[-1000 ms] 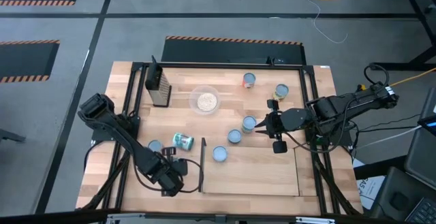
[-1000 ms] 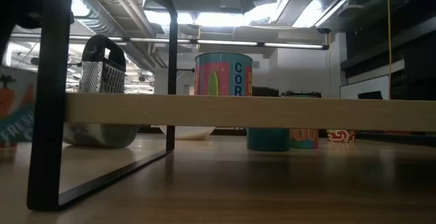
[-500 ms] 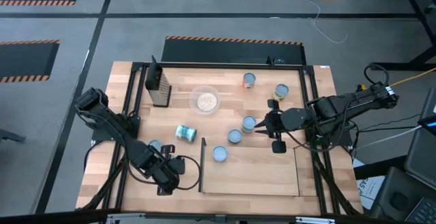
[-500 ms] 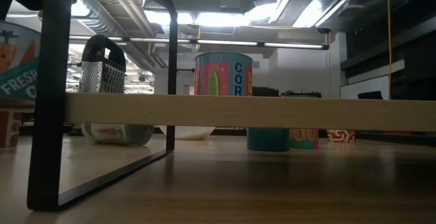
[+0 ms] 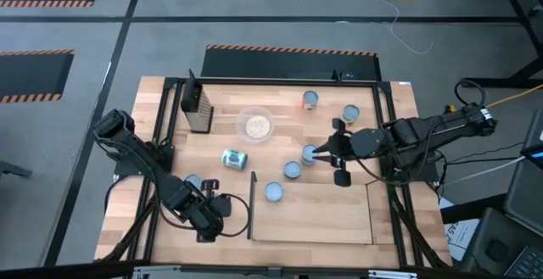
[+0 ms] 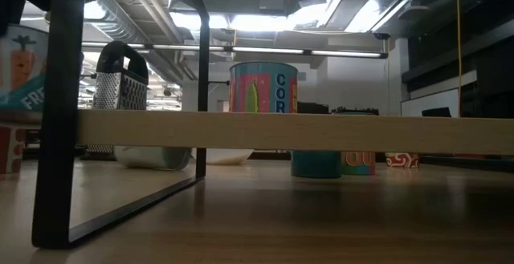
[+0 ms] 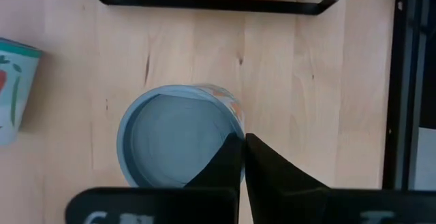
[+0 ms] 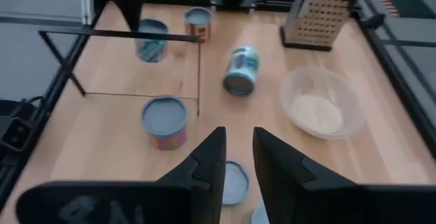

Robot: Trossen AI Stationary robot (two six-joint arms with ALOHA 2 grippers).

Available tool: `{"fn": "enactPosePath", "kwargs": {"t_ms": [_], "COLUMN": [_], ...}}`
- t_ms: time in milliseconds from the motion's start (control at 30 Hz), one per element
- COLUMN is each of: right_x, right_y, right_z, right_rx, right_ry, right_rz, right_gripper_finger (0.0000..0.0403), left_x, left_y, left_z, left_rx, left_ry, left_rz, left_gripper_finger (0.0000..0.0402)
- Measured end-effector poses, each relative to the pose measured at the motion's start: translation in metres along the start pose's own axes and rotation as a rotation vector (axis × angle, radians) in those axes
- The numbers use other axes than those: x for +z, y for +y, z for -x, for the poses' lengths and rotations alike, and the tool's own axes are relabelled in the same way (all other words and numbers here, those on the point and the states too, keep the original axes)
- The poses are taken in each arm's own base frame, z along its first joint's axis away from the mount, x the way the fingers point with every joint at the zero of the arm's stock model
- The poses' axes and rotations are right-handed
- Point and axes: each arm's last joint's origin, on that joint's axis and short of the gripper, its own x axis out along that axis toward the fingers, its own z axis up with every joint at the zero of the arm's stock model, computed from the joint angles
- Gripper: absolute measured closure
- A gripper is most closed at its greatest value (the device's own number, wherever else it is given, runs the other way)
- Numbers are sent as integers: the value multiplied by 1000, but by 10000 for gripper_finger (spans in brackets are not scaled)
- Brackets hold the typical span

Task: Pick and place cans onto a shelf
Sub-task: Put the canned carrot on the shelf

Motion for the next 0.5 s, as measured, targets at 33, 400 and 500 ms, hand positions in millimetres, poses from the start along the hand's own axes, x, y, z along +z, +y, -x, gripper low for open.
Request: {"fn": "enactPosePath", "kwargs": {"t_ms": [33,400,500], "right_x": [0,10,12], "right_y": [0,1,1], "right_z": [0,0,0], "right_rx": [9,25,26], "right_ry": [1,-98,-124], "right_rz": [0,106,127], "right_gripper_finger": [324,324,324], "left_x": [0,13,24], "left_y": [0,-11,-17], "left_z": [0,21,43], "left_rx": [4,-120,-181], "left_ry": [-4,-1,-7], "left_rz": [0,-49,-73], "left_gripper_finger": [401,401,401]}}
